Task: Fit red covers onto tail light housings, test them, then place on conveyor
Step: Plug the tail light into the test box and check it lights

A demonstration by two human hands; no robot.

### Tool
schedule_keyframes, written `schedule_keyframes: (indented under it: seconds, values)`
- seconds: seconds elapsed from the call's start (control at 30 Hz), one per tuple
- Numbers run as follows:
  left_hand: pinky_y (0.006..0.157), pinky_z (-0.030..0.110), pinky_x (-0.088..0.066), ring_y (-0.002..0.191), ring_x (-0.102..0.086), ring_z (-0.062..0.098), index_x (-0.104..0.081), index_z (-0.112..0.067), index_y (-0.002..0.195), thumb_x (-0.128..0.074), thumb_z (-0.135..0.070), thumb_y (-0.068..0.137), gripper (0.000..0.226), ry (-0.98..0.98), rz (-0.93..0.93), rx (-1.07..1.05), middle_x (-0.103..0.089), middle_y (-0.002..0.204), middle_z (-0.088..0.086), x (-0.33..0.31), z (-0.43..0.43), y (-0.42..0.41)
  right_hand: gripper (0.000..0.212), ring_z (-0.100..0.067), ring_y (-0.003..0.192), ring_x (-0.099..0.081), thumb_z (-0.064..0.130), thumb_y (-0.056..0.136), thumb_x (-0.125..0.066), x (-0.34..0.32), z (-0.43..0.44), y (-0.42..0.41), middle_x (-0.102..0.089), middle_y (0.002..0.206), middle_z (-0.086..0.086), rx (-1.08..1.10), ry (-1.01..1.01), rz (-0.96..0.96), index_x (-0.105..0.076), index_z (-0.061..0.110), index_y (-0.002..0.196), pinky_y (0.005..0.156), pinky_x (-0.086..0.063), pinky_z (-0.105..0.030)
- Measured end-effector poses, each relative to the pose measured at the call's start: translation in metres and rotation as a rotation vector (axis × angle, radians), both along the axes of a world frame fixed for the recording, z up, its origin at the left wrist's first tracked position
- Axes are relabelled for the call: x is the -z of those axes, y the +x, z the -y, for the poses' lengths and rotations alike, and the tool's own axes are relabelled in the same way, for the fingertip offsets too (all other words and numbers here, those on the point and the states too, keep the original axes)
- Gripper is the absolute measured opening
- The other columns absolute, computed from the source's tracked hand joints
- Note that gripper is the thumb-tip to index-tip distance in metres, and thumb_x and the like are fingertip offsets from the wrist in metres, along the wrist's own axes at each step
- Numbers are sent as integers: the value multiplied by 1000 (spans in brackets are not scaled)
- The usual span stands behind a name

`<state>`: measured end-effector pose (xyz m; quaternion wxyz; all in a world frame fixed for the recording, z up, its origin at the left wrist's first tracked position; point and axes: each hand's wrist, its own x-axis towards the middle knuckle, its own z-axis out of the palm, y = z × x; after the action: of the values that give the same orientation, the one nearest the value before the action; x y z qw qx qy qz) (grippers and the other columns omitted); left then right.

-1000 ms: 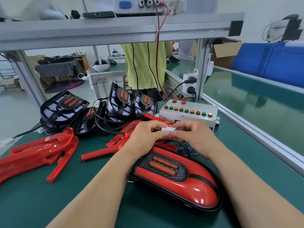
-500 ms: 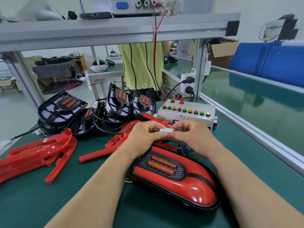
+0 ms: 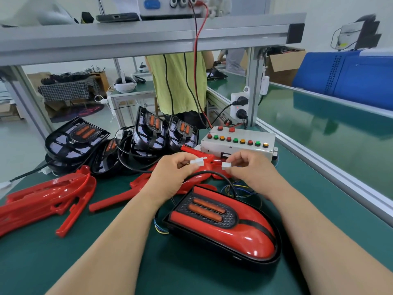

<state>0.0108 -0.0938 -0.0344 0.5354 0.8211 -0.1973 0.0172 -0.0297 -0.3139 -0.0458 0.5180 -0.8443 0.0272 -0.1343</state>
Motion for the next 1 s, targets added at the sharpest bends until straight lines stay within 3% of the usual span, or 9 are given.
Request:
schedule_keyframes:
  seconds: [0.13,0.2,0.3,0.33,0.47,0.6,0.8,0.87,1.0]
  values:
    - [75,-2,-36,89,-54,-10,-62,-26,129,-66,-26,93,37,223,130,-64,-60,107,-16,-10,0,-6,14,-6,71,-59,22,81,-79,4,-2,1,-66,78,10,-24,-201,-62,-67,28,81,59,-43,-12]
    - [88,10,-39,101,-53,1,-55,-30,136,-64,-33,94,43,301,204,-115,-55,116,-11,-20,-1,-15,9,-6,73,-59,26,84,-77,5,-3,1,-66,81,9,-7,-230,-60,-69,26,85,61,-41,-16]
    - [75,34,-45,82,-58,17,-64,-27,92,-56,-45,94,19,382,345,-344,-58,91,-5,-39,-10,-37,11,-7,79,-60,29,89,-72,3,-2,1,-66,89,6,74,-148,-32,-68,24,97,63,-42,-17]
    - [68,35,-43,75,-58,20,-59,-25,75,-51,-50,95,33,428,340,-406,-57,82,-3,-41,-15,-45,10,-9,81,-60,29,90,-71,1,-2,0,-66,89,8,106,-131,-10,-67,25,98,64,-42,-17]
    - [69,33,-50,69,-64,21,-63,-17,79,-34,-65,95,59,613,-85,-261,-68,75,2,-36,-31,-78,8,-6,80,-56,31,93,-65,-9,-4,-7,-65,88,9,141,-159,66,-67,25,97,65,-38,-14]
    - [46,21,-33,46,-60,17,-70,-21,95,-37,-65,96,55,393,-410,-41,-62,62,-1,-20,-36,-88,13,-11,73,-57,34,97,-59,-13,-7,-18,-67,88,5,110,-79,28,-65,27,105,67,-46,-24]
    - [46,18,-33,44,-45,11,-68,-29,69,-52,-64,90,44,263,-515,75,-48,58,-5,-15,-44,-85,25,-1,71,-67,40,98,-54,3,1,-47,-72,91,6,91,17,-96,-64,31,119,67,-52,-21]
    - [46,18,-31,45,-39,11,-63,-27,69,-55,-58,91,39,214,-510,105,-43,59,-3,-13,-43,-85,29,-7,88,-66,45,98,-52,5,5,-55,-69,104,7,140,74,-98,-62,35,124,77,-49,-24]
    - [49,21,-29,51,-34,13,-62,-26,80,-58,-49,90,25,127,-494,118,-43,65,1,-10,-43,-82,21,5,82,-54,50,98,-48,5,5,-64,-60,97,22,209,130,-115,-64,42,109,64,-32,-14]
